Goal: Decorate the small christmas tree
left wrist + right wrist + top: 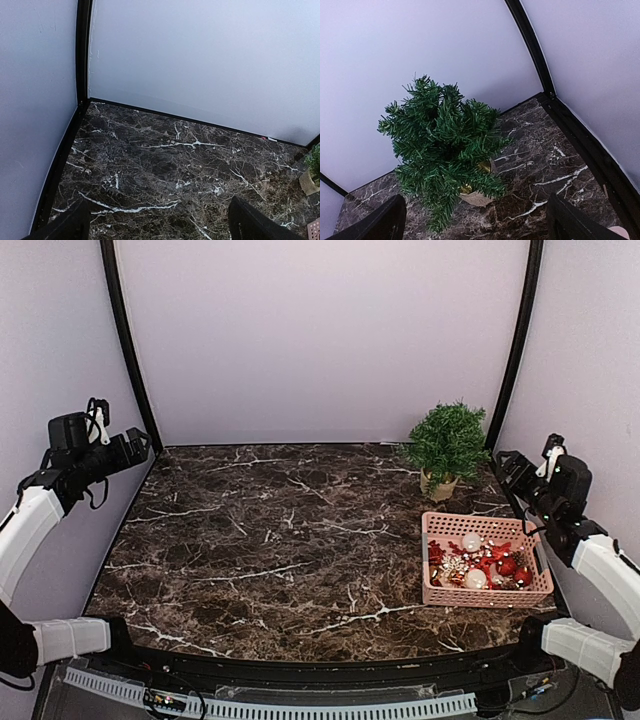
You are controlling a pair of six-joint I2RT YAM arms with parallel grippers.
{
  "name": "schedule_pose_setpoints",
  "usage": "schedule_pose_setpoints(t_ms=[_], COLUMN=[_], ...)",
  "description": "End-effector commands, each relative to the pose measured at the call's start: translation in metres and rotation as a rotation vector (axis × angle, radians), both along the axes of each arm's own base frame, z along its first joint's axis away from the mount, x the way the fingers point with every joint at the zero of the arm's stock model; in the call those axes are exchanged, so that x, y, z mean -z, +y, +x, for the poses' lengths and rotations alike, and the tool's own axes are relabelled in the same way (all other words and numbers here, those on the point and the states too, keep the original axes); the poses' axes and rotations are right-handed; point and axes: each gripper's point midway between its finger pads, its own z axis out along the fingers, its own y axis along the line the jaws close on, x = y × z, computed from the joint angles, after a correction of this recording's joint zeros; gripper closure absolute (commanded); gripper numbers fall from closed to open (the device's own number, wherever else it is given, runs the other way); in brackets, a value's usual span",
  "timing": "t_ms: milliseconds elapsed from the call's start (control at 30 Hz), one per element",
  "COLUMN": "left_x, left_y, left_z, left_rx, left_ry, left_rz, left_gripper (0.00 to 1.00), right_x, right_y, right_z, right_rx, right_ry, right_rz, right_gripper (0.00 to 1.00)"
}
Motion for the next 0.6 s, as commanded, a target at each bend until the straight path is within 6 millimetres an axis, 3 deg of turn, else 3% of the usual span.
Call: schedule_pose_setpoints(t_ms=[0,167,233,333,433,567], left_x=[-0.019,-0.028,-0.043,-0.05,-0.039,-0.021], left_y=[0.0,0.006,0.0,-0.012,-0.019,-0.015], left_z=[-0.001,-0.004,-0.004,-0.004,-0.007,-0.01], left_rx=[0.006,-0.02,0.022,0.089,0.134,0.119], left_ry=[-0.06,-0.085,-0.107,-0.141,-0.139,-0.071], left_rz=[0.007,0.057,0.063,0.055,0.06,0.094], left_gripper=[0.01,0.01,0.01,0.01,0.01,0.01], right_x=[-0.027,-0.049,-0.053,-0.061,-0.064,-0.052], right_y=[0.003,0.002,0.001,0.003,0.012,0.023], right_z=[-0.001,-0.001,0.002,0.011,0.024,0.044], right_rx=[-0.027,-0.029,-0.034,-0.052,-0.103,-0.147], right_ry=[-0.055,-0.038,0.006,0.053,0.085,0.116], right_rz=[-0.032,-0.093,-0.12,-0.142,-0.13,-0.114], right_gripper=[0.01,0.02,0.04,0.1,0.17,0.19])
